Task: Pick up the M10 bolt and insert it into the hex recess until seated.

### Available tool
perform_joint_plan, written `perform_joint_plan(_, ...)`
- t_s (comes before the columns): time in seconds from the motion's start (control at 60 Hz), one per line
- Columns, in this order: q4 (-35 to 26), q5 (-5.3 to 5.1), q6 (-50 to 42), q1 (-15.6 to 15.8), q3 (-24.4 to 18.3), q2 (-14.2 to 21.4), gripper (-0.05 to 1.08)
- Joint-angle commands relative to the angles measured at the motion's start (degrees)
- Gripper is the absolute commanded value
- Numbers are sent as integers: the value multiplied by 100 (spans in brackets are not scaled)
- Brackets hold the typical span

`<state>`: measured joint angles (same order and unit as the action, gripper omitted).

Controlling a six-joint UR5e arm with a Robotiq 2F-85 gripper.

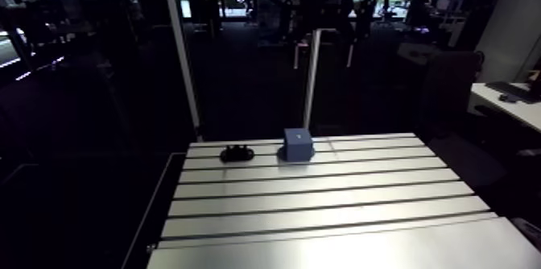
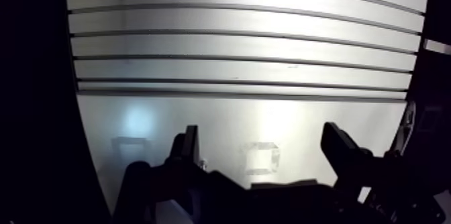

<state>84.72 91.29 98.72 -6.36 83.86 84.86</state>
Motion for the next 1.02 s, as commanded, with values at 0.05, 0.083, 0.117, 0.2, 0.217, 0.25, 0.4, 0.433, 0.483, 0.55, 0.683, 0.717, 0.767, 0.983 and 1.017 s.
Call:
perform_joint_plan(0.05, -40, 6, -119, -15, -84, 210, 1)
perform_joint_plan(0.083, -32, 37, -128, -15, -100, 210, 1)
perform_joint_plan(0.117, -8, 64, -129, -15, -110, 203, 1)
perform_joint_plan(0.2, 55, 76, -120, -7, -137, 176, 1)
perform_joint_plan(0.217, 57, 70, -120, -13, -138, 168, 1)
perform_joint_plan(0.25, 57, 62, -120, -14, -146, 159, 1)
perform_joint_plan(0.4, 57, 34, -120, -15, -147, 140, 1)
perform_joint_plan(0.433, 57, 26, -120, -15, -147, 140, 1)
perform_joint_plan(0.483, 57, 17, -120, -15, -147, 140, 1)
perform_joint_plan(0.55, 57, 16, -112, -15, -140, 140, 1)
perform_joint_plan(0.683, 66, 7, -104, -15, -138, 149, 1)
perform_joint_plan(0.717, 66, 7, -103, -7, -138, 141, 1)
perform_joint_plan(0.767, 75, 7, -111, -6, -138, 140, 1)
perform_joint_plan(0.983, 75, -9, -112, -6, -138, 140, 1)
perform_joint_plan(1.017, 75, -10, -112, 2, -138, 132, 1)
